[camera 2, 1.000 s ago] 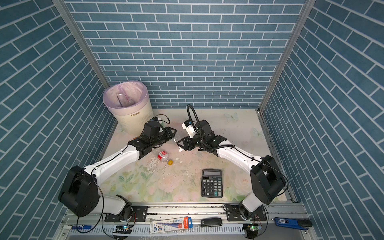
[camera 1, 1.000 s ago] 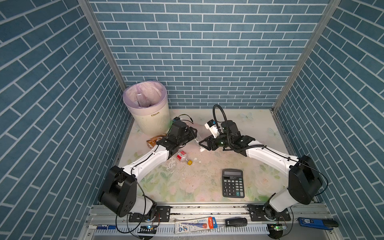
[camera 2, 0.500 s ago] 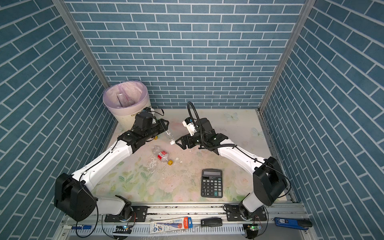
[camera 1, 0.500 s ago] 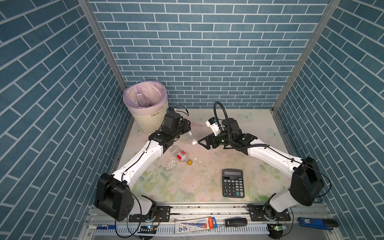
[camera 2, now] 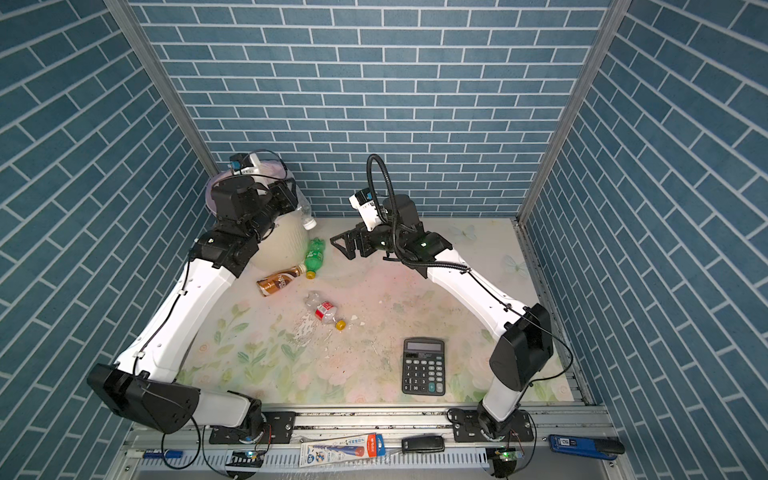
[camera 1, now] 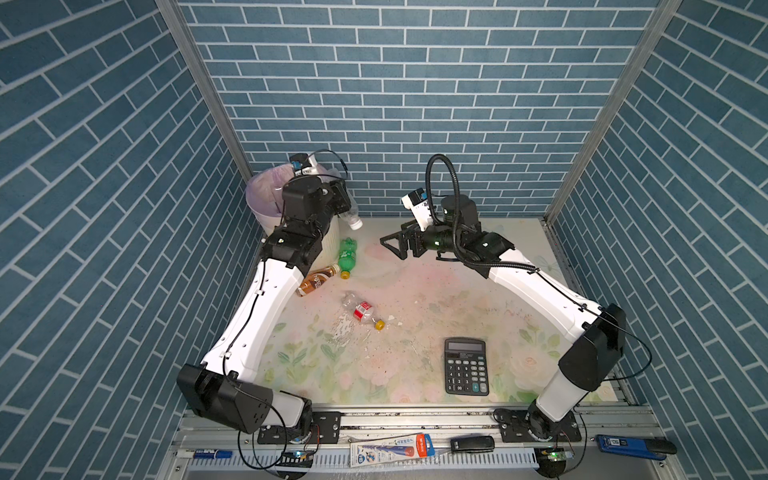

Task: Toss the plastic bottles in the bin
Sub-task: 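Carry the white-cap bottle to the bin with left gripper while right arm draws back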

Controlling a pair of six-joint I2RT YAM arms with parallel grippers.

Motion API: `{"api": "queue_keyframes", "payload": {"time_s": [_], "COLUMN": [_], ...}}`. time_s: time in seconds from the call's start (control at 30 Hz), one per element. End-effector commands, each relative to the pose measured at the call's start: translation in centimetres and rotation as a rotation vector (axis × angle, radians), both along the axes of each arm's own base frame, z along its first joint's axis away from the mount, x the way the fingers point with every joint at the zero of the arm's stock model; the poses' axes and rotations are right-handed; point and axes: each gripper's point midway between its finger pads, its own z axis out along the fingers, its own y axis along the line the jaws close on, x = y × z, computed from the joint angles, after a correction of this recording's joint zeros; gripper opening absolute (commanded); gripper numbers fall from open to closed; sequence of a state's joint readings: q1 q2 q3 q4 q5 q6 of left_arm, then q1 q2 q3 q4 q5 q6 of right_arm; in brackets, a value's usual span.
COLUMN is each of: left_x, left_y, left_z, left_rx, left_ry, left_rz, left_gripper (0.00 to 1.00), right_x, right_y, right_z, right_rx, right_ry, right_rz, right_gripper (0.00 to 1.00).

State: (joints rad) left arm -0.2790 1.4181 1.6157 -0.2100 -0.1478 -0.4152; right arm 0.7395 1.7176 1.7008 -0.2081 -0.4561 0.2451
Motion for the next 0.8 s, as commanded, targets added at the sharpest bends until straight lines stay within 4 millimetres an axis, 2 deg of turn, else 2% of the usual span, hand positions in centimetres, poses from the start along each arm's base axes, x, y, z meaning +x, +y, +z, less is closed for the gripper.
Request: {"api": "queue_keyframes", "payload": {"time_s": [0.0, 0.17, 0.37, 0.5, 0.67, 0.77], "left_x": [0.7, 0.9, -0.4, -1.5, -1.3, -0.2], "left_y": [1.9, 3.6, 5.3, 6.2, 7.3, 7.8], "left_z": [3.6, 8.2, 13.9, 16.9, 18.4, 17.8], "left_rx": [0.130, 0.269, 0.383, 0.416, 0.419, 0.407], "left_ry": [-0.121, -0.290, -0.450, -0.520, -0.548, -0.534], "left_rz": [0.083, 0.184, 0.291, 0.333, 0.337, 0.335], "left_gripper": [0.44, 0.44, 0.46, 0.46, 0.47, 0.47], "right_x": [-0.5, 0.0, 0.8, 1.3, 2.1, 2.6], "right_y": [1.4, 2.5, 3.9, 4.6, 5.2, 5.5], "right_z": [3.8, 6.4, 6.9, 7.7, 8.9, 8.6], "right_rx": [0.061, 0.125, 0.137, 0.160, 0.182, 0.174], "right_ry": [-0.108, -0.174, -0.190, -0.217, -0.261, -0.261], "right_rz": [0.087, 0.121, 0.155, 0.170, 0.170, 0.164], "right_gripper": [0.99, 0.99, 0.99, 0.99, 0.99, 0.99]}}
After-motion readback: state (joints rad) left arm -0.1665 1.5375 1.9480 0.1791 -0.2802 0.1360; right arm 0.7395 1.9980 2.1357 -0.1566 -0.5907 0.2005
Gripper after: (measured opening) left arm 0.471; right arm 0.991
